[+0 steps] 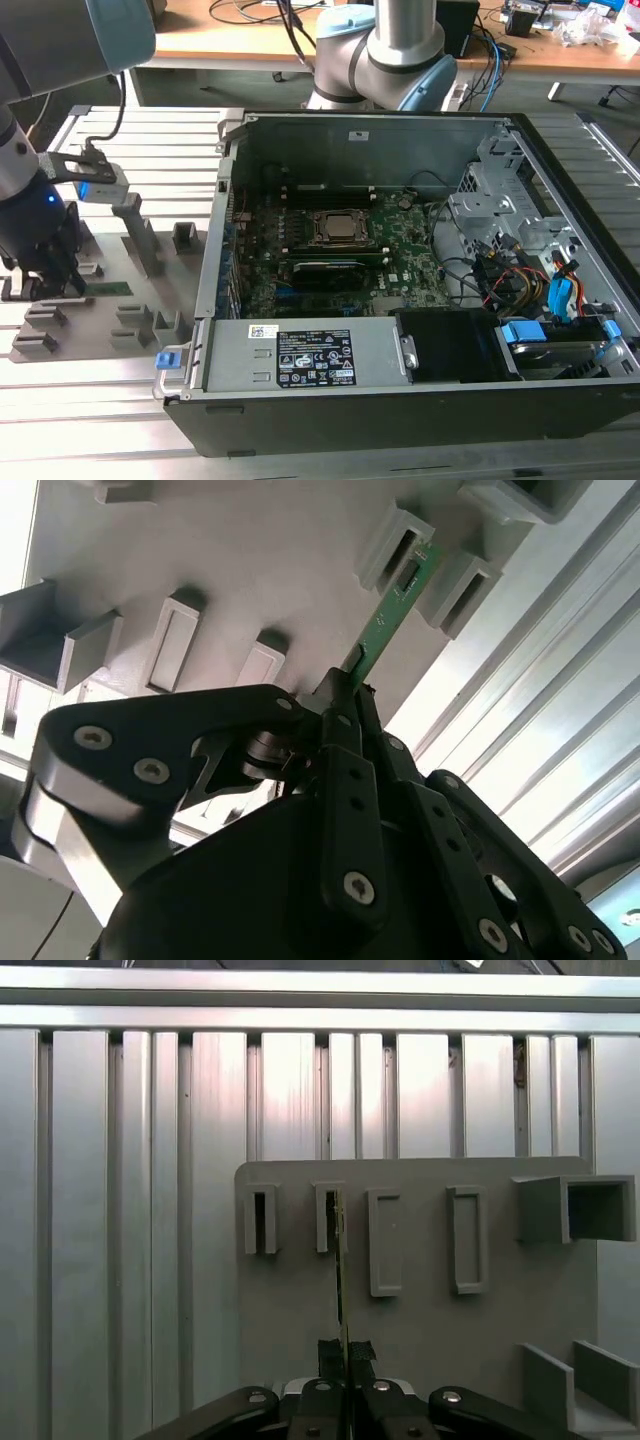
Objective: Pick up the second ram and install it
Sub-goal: 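Pick up the second ram and move it above second insertion slot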
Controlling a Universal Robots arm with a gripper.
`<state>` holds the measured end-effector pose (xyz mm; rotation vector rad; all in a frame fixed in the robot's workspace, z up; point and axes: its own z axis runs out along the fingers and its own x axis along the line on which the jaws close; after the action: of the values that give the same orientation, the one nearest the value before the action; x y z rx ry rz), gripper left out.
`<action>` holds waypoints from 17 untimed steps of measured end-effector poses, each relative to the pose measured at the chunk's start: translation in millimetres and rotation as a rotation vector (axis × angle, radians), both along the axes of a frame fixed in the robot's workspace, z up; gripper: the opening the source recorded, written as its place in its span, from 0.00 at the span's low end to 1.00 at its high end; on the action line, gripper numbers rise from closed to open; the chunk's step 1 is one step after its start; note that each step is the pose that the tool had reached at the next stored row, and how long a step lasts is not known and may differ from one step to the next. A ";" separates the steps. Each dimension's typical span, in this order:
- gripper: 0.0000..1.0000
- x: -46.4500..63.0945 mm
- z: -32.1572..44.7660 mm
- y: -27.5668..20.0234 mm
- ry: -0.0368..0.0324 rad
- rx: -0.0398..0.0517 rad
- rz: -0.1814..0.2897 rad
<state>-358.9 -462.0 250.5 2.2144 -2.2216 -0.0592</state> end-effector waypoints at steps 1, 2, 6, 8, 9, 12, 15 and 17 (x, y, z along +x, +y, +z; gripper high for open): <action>0.14 0.0 1.5 0.0 0.0001 -0.0001 0.000; 0.14 0.0 2.5 0.0 0.0001 -0.0001 0.000; 0.14 0.0 8.8 0.1 0.0000 0.0000 0.000; 0.14 0.1 13.6 0.1 0.0000 -0.0001 0.000; 0.14 0.1 15.7 0.1 0.0000 0.0000 0.000; 0.14 0.2 20.7 0.1 0.0001 -0.0001 0.000; 0.14 0.3 25.1 0.1 0.0001 0.0000 0.000; 0.14 0.5 29.4 0.2 0.0001 -0.0001 0.000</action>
<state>-358.4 -461.8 279.9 2.2142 -2.2216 -0.0592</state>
